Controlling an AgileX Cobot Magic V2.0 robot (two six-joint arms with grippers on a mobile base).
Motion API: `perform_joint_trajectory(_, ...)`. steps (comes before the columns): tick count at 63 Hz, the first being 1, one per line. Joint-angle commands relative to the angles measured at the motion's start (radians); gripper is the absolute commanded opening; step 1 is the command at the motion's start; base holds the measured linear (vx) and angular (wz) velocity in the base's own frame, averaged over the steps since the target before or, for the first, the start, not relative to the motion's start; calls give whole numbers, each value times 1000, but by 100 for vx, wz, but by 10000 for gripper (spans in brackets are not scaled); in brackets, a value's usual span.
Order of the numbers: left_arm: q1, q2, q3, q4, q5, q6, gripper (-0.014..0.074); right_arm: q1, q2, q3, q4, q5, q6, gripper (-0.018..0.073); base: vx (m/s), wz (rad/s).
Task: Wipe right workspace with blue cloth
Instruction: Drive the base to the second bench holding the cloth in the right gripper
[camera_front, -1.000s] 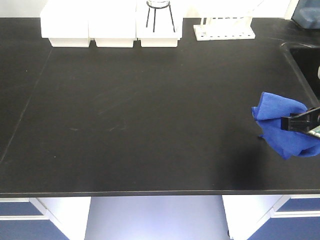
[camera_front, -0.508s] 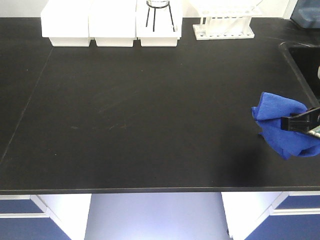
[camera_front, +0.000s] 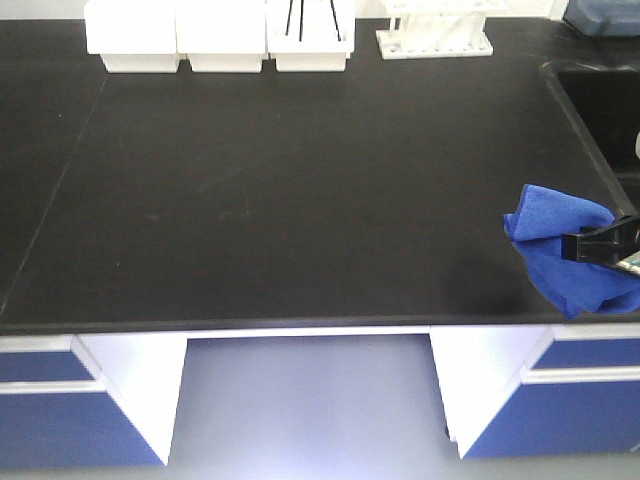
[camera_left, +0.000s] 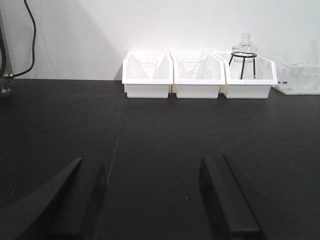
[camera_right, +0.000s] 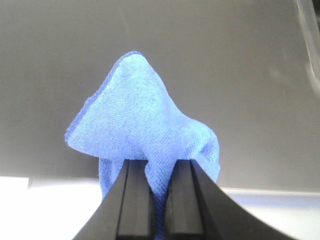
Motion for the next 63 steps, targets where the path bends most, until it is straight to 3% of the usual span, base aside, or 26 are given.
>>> perform_joint_trajectory(1,-2,15,31,-3,-83,-5,523,0,-17,-29,8,-55,-8,-1,-22,-4)
perform_joint_trajectory(63,-2,15,31,-3,-83,-5,523,0,-17,-29,8,-55,-8,-1,-29,4)
